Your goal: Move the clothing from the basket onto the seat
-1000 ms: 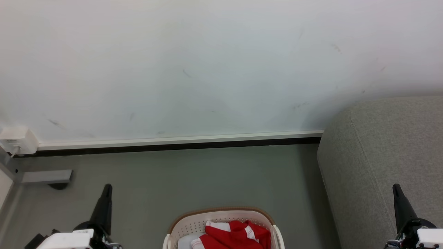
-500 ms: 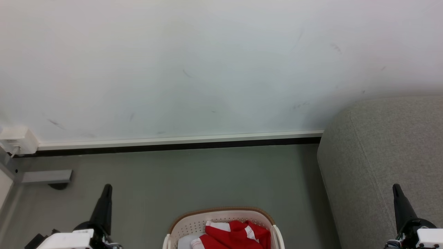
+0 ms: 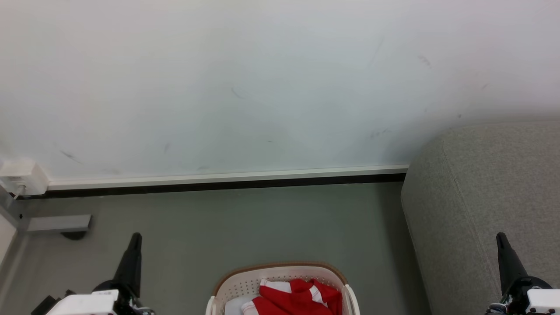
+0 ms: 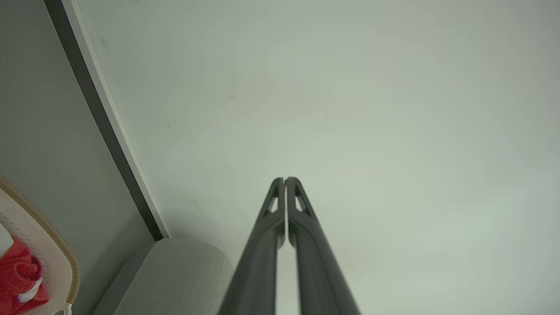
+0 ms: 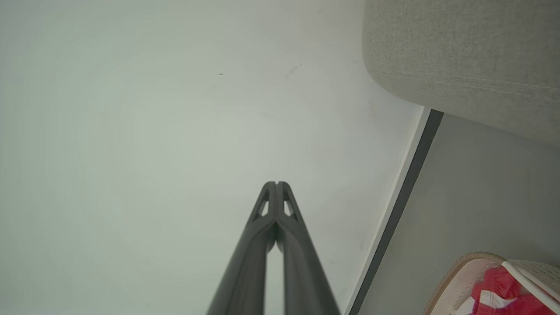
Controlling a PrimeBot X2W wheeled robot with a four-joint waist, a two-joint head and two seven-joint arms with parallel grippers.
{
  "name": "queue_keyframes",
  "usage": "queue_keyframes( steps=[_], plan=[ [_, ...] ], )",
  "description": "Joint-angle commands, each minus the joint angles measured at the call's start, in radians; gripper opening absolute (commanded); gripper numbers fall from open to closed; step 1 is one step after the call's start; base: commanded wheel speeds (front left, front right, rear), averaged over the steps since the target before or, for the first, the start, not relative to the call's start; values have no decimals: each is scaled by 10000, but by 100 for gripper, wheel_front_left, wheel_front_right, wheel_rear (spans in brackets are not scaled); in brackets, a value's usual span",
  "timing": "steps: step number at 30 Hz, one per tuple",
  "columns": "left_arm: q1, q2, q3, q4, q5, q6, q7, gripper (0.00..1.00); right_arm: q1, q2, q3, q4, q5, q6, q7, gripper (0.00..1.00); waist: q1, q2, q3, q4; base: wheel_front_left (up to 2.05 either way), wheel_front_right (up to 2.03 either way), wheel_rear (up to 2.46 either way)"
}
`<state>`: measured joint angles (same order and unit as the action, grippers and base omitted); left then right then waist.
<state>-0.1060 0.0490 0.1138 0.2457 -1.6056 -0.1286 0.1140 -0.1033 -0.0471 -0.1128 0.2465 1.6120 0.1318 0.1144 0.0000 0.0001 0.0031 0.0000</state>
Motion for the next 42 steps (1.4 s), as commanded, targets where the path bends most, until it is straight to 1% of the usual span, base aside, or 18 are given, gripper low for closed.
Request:
queue_keyframes(
  steps=[1, 15, 16, 17, 23, 27, 36, 42],
  plan=[
    [-70, 23, 18, -25, -141, -50, 28, 0, -131, -68, -30, -45, 18, -24, 18, 0, 0, -1, 0, 0, 0, 0, 0],
    [-70, 23, 18, -25, -141, -50, 28, 0, -132, -69, -30, -45, 18, -24, 18, 0, 0, -1, 0, 0, 0, 0, 0],
    [11, -4, -6, 24, 7, 4, -13, 0, 14, 6, 6, 26, -1, 0, -7, 0, 1, -1, 0, 0, 0, 0, 0],
    [58, -19, -16, 94, 10, 13, -23, 100, 65, 30, 15, 97, -3, 0, -17, 100, 0, -1, 1, 0, 0, 0, 0],
    [110, -14, -280, 60, 90, 10, -338, 100, 215, 22, 199, 20, -220, -1, -336, 100, 0, -1, 2, 15, 0, 0, 0],
    [147, -12, -418, 54, 240, 7, -535, 100, 301, 17, 253, -51, -644, -2, -534, 100, 0, -1, 4, 24, 0, 0, 0],
    [205, -5, -638, 100, 1117, 10, -946, 100, 480, 5, 428, -378, -2388, -3, -944, 100, 0, -1, 4, 50, 0, 0, 0],
    [266, -1, -778, 41, 2173, 171, -1195, 100, 600, -2, 594, -619, -3744, -4, -1199, 100, 0, -1, 0, 73, 0, 0, 0]
  ],
)
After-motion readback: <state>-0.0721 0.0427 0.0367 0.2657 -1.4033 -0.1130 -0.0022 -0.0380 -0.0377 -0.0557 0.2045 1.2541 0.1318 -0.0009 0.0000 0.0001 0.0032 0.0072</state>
